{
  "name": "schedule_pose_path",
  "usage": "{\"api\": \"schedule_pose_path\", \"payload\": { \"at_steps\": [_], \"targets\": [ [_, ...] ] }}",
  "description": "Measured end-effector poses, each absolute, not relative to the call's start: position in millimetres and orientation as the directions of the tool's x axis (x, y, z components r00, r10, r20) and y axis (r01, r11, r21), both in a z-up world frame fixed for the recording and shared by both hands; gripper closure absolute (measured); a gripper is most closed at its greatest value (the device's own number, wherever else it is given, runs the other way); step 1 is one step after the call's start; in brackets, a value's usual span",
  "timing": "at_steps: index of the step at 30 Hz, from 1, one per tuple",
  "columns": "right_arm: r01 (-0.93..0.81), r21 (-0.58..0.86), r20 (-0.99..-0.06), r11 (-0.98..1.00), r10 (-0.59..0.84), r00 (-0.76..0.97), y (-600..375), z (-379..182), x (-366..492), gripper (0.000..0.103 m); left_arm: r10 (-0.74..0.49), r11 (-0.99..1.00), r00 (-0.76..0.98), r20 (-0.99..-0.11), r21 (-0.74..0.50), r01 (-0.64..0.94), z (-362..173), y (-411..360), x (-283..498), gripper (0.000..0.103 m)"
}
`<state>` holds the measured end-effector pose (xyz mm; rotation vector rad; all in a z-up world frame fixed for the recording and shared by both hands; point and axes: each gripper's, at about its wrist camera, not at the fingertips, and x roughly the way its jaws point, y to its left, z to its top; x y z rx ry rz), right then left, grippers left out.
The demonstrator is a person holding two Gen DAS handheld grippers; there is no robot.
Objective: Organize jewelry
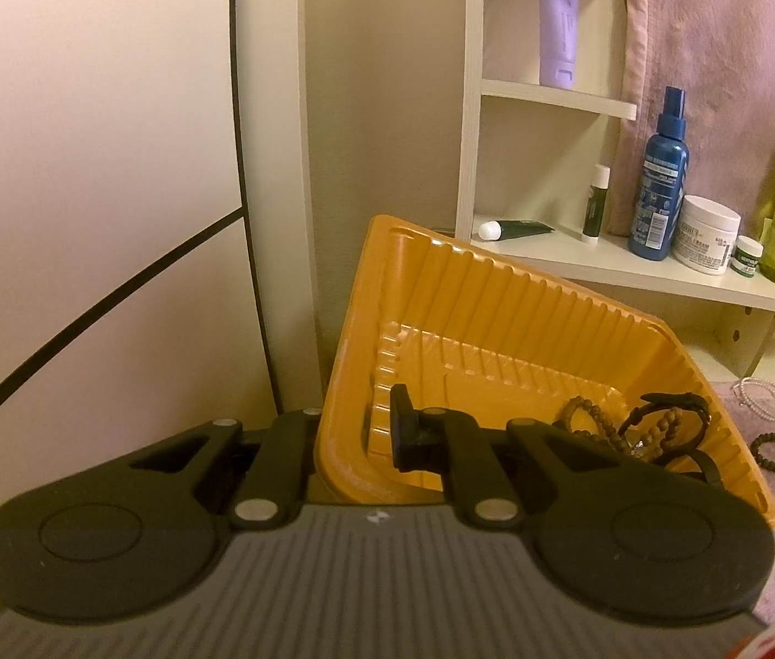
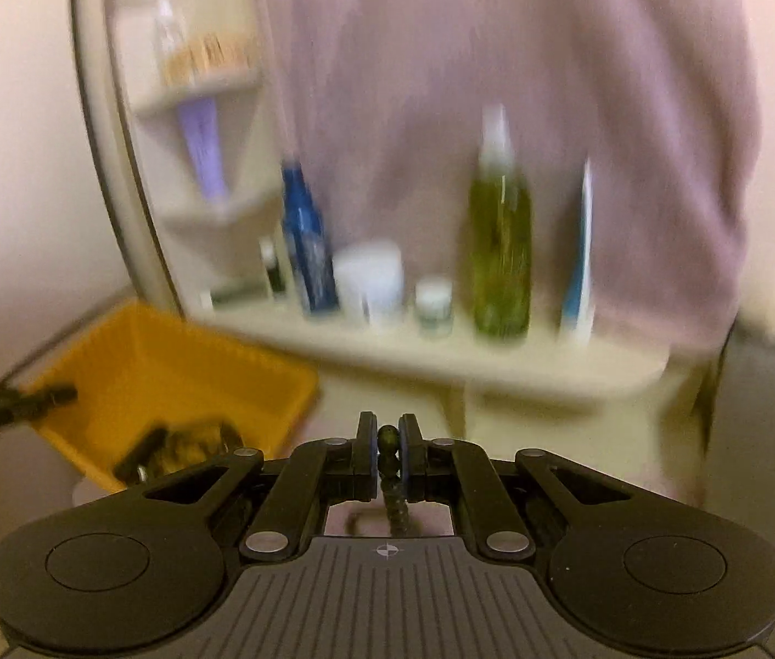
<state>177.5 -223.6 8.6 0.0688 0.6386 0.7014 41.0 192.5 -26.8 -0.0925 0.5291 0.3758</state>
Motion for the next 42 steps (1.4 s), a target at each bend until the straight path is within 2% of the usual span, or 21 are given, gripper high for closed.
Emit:
{"api": "schedule_pose_path", "payload": {
  "at_steps": [4,9,10,12,13,14,20,23,28,30,31,32,33,34,35,42],
  "targets": [
    [-0.537,0.287,-0.629,0.793,0.579,0.519,-206,-44,195,0.096,0.323,0.928,0.796,-0.512,0.007,-0.372,-27,193,41,0.093],
    [-0.506,0.3,-0.683,0.809,0.553,0.478,-195,-81,203,0.095,0.321,0.929,0.796,-0.513,0.01,-0.369,-26,193,42,0.093],
    [-0.519,0.302,-0.678,0.8,0.563,0.474,-195,-83,203,0.093,0.321,0.929,0.795,-0.514,0.01,-0.369,-26,193,42,0.093],
    [-0.548,0.277,-0.674,0.789,0.567,0.474,-193,-82,200,0.071,0.321,0.929,0.794,-0.516,0.009,-0.37,-27,193,42,0.093],
    [-0.568,0.256,-0.669,0.782,0.567,0.48,-193,-81,197,0.049,0.322,0.929,0.793,-0.517,0.009,-0.371,-27,193,42,0.093],
    [-0.58,0.229,-0.661,0.781,0.563,0.496,-192,-80,196,0.036,0.322,0.929,0.793,-0.517,0.009,-0.371,-27,193,43,0.093],
    [-0.601,0.166,-0.69,0.782,0.527,0.495,-187,-89,196,0.031,0.323,0.929,0.795,-0.513,0.01,-0.371,-26,192,42,0.093],
    [-0.586,0.194,-0.691,0.787,0.534,0.488,-187,-100,200,0.027,0.323,0.929,0.795,-0.514,0.011,-0.37,-26,191,42,0.093],
    [-0.637,0.17,-0.678,0.752,0.558,0.478,-172,-100,192,0.027,0.322,0.929,0.794,-0.516,0.01,-0.37,-26,192,41,0.093],
    [-0.657,0.104,-0.68,0.747,0.536,0.501,-163,-101,186,0.033,0.322,0.929,0.795,-0.514,0.01,-0.37,-26,192,41,0.093],
    [-0.661,0.102,-0.673,0.744,0.541,0.505,-162,-100,184,0.043,0.323,0.929,0.795,-0.514,0.011,-0.37,-26,191,41,0.093],
    [-0.657,0.111,-0.667,0.746,0.546,0.508,-162,-100,184,0.058,0.323,0.929,0.795,-0.514,0.012,-0.37,-26,191,41,0.093],
    [-0.65,0.114,-0.664,0.751,0.545,0.512,-162,-99,185,0.067,0.323,0.929,0.795,-0.514,0.011,-0.37,-26,191,41,0.093],
    [-0.643,0.13,-0.663,0.754,0.549,0.509,-164,-98,187,0.081,0.324,0.929,0.794,-0.514,0.011,-0.371,-26,191,41,0.093],
    [-0.636,0.149,-0.663,0.757,0.554,0.504,-165,-98,189,0.086,0.324,0.929,0.794,-0.514,0.011,-0.371,-26,191,41,0.093],
    [-0.643,0.135,-0.661,0.754,0.552,0.509,-163,-93,184,0.088,0.324,0.927,0.792,-0.518,0.008,-0.374,-27,192,41,0.093]
  ]
}}
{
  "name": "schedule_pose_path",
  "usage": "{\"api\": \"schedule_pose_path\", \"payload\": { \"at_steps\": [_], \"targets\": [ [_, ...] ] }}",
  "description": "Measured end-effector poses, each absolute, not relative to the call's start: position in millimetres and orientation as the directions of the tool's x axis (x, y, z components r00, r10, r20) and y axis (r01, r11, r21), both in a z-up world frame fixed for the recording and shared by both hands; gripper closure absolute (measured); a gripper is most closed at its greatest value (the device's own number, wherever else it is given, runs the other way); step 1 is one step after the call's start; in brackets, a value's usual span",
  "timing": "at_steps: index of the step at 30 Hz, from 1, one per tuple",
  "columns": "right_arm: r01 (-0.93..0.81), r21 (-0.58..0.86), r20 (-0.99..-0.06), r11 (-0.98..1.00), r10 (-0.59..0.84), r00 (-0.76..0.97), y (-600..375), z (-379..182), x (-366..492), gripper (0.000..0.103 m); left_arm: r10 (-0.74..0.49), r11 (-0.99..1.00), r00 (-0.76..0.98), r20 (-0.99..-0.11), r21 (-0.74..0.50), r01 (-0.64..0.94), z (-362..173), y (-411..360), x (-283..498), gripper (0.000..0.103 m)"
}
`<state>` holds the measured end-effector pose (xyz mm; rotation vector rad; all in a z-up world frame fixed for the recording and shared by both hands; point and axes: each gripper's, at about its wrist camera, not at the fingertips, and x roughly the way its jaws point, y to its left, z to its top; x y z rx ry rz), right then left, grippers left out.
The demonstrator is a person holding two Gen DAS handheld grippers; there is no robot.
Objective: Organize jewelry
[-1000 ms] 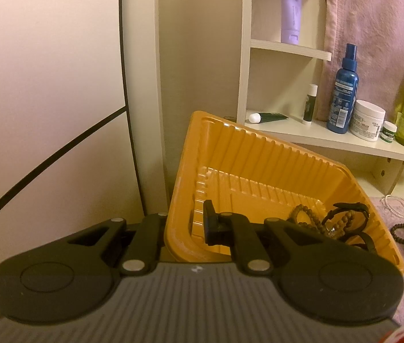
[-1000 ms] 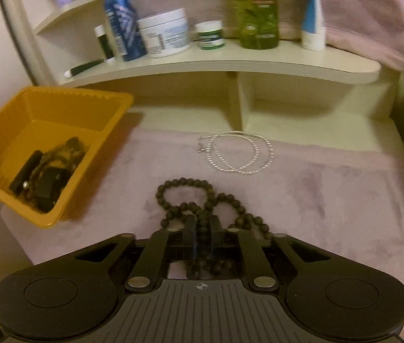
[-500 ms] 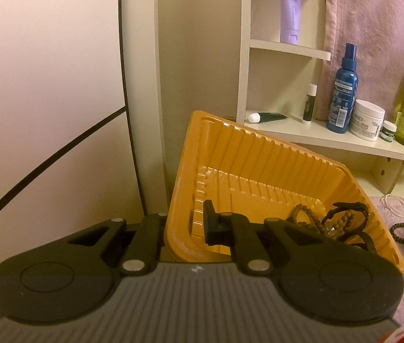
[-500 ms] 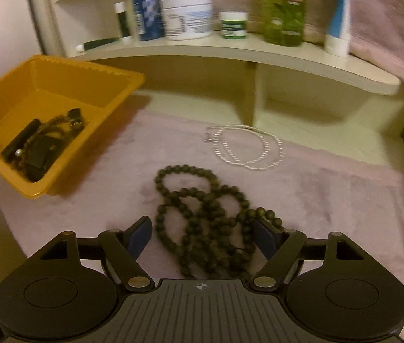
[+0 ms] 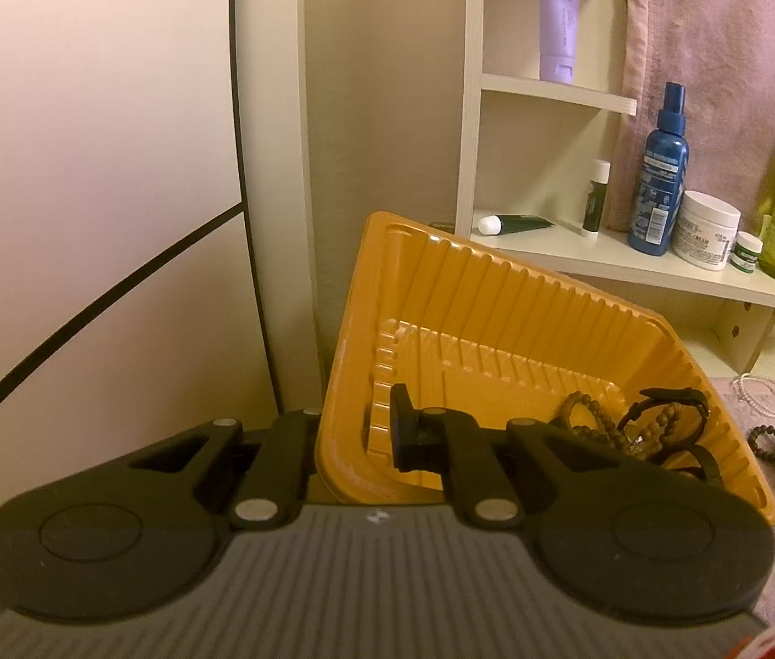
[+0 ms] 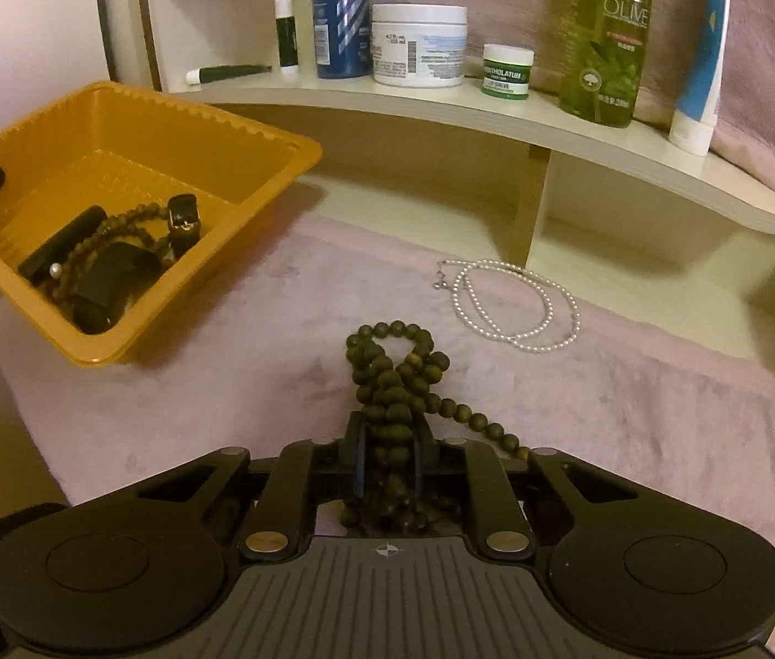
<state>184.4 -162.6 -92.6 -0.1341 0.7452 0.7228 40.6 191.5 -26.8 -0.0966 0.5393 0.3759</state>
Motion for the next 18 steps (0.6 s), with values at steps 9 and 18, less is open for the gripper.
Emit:
{"api": "schedule_pose_path", "payload": {
  "at_steps": [9,18],
  "targets": [
    [-0.622,0.192,-0.571,0.759,0.602,0.558,-180,-46,181,0.088,0.321,0.93,0.796,-0.513,0.01,-0.368,-26,191,41,0.093],
    [-0.621,0.179,-0.456,0.763,0.624,0.635,-194,17,175,0.088,0.319,0.929,0.799,-0.51,0.004,-0.369,-25,191,40,0.093]
  ]
}}
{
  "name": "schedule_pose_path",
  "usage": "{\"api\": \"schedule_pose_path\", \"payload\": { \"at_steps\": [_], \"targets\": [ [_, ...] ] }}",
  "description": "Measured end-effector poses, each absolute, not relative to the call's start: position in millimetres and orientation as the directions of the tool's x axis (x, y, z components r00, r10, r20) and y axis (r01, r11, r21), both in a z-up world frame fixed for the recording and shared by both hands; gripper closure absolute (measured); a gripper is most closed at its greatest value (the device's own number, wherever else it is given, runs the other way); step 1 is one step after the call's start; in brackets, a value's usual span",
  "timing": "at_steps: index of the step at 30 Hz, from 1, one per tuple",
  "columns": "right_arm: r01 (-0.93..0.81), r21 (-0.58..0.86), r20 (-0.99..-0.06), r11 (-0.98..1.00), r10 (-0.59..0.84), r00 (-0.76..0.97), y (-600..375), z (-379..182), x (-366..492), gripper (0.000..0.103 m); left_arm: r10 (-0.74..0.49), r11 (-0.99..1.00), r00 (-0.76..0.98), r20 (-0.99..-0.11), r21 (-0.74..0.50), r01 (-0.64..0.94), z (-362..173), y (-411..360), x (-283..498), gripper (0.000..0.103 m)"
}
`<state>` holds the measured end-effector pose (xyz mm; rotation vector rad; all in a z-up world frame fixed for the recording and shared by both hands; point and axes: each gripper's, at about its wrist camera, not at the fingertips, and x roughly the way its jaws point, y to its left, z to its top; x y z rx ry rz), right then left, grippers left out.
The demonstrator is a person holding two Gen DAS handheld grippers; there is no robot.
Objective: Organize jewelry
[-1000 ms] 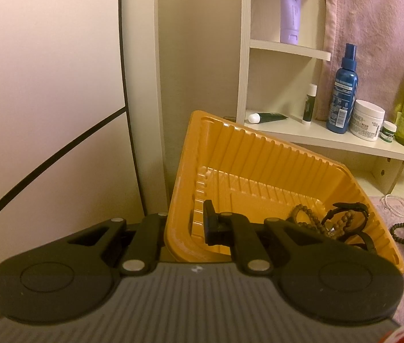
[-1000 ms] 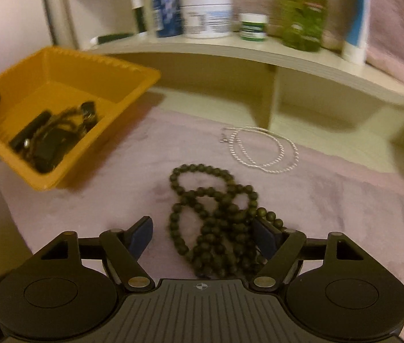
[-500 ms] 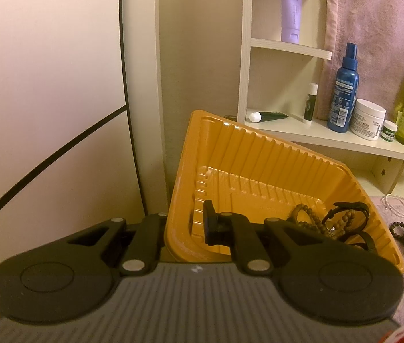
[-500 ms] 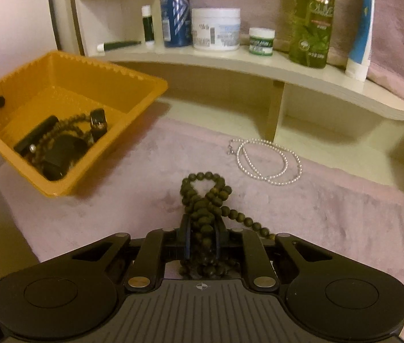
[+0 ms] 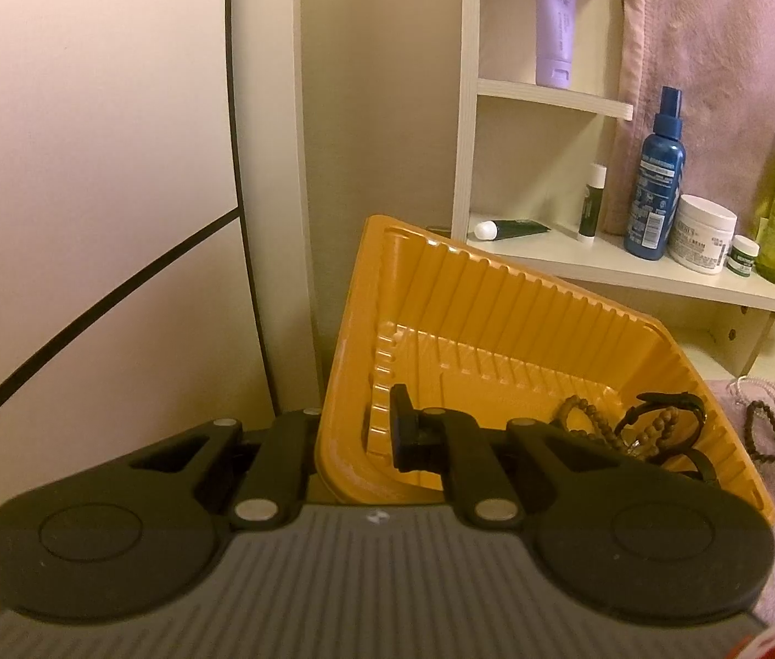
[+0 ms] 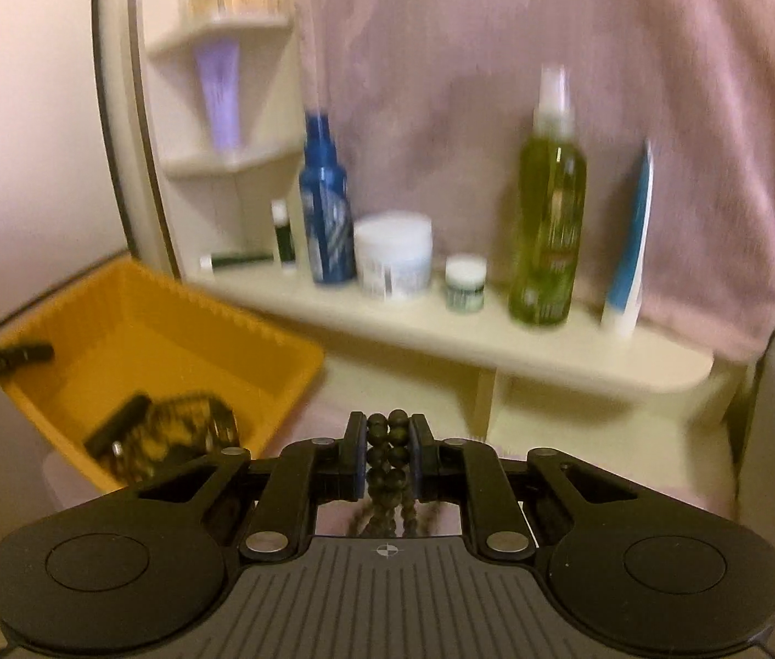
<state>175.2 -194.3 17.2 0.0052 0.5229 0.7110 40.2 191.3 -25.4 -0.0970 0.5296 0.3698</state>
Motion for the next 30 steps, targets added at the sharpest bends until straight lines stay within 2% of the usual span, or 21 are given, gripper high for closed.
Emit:
{"api": "schedule_pose_path", "payload": {
  "at_steps": [12,25,30],
  "targets": [
    [-0.659,0.158,-0.314,0.735,0.67,0.672,-194,89,164,0.088,0.313,0.93,0.803,-0.508,-0.006,-0.366,-24,191,40,0.093],
    [-0.751,0.15,-0.188,0.643,0.764,0.617,-148,158,154,0.088,0.302,0.933,0.814,-0.497,-0.023,-0.36,-22,191,37,0.093],
    [-0.778,0.138,-0.098,0.612,0.791,0.605,-128,190,156,0.088,0.296,0.934,0.818,-0.493,-0.029,-0.355,-21,191,35,0.093]
  ]
}}
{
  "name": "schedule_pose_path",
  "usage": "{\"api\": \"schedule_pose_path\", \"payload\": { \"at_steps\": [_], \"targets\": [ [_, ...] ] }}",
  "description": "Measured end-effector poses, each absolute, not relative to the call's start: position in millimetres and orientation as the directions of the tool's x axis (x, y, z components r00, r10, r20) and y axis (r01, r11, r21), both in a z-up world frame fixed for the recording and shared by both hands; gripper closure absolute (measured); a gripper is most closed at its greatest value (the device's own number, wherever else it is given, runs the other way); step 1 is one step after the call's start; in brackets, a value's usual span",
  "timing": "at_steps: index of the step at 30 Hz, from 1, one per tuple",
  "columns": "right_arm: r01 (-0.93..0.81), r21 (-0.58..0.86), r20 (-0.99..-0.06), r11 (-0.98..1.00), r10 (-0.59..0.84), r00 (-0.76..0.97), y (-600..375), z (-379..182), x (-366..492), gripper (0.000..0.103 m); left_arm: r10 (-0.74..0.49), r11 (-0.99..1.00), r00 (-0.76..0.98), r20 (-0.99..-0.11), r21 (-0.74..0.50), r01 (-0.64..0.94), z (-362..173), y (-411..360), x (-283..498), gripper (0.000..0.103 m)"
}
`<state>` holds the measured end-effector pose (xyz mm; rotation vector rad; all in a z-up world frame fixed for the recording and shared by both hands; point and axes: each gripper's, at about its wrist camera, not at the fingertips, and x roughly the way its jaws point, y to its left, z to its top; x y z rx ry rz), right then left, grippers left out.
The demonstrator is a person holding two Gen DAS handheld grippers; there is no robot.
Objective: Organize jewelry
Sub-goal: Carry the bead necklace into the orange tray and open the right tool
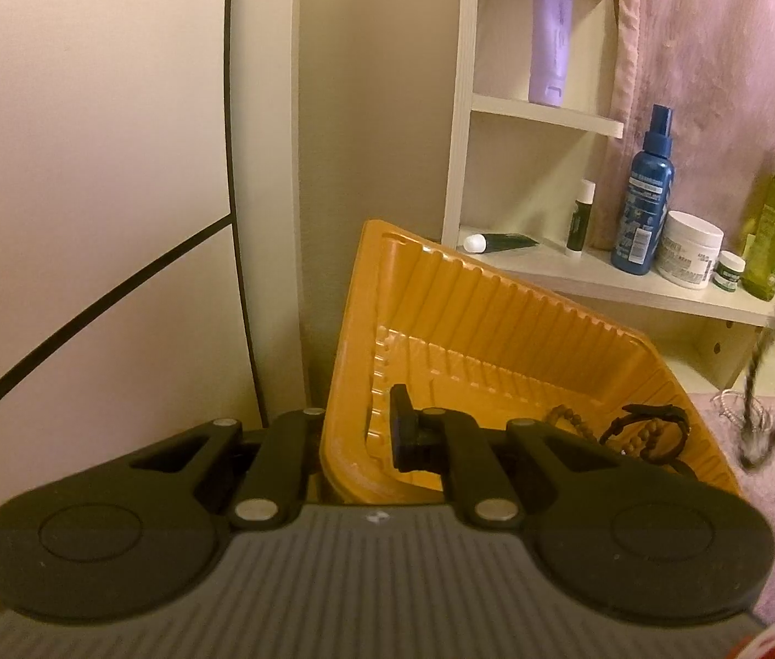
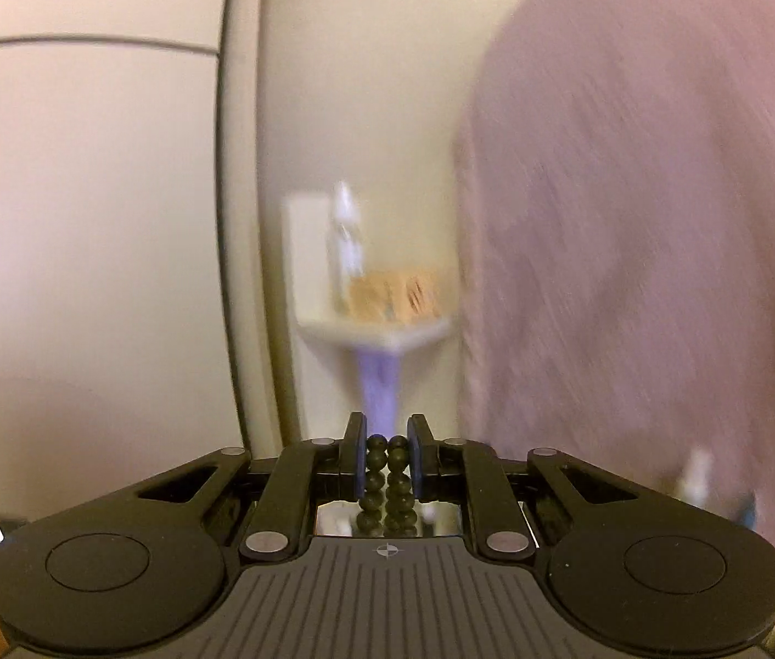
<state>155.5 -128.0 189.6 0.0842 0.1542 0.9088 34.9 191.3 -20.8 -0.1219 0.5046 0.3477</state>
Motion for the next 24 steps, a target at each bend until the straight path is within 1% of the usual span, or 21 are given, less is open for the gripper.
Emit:
{"api": "schedule_pose_path", "payload": {
  "at_steps": [4,8,11,17,24],
  "targets": [
    [-0.804,0.125,-0.039,0.582,0.812,0.582,-110,217,158,0.088,0.293,0.935,0.82,-0.492,-0.033,-0.354,-21,192,35,0.093],
    [-0.826,0.117,-0.046,0.552,0.834,0.551,-84,221,161,0.088,0.29,0.935,0.821,-0.491,-0.037,-0.353,-20,192,35,0.093],
    [-0.837,0.139,-0.076,0.53,0.848,0.525,-63,210,163,0.088,0.287,0.936,0.821,-0.493,-0.039,-0.351,-21,193,35,0.093],
    [-0.84,0.199,-0.166,0.505,0.862,0.479,-30,173,173,0.088,0.284,0.937,0.821,-0.495,-0.039,-0.347,-20,194,34,0.093],
    [-0.821,0.29,-0.301,0.492,0.861,0.41,-10,112,180,0.088,0.281,0.936,0.821,-0.497,-0.046,-0.348,-21,195,35,0.093]
  ]
}}
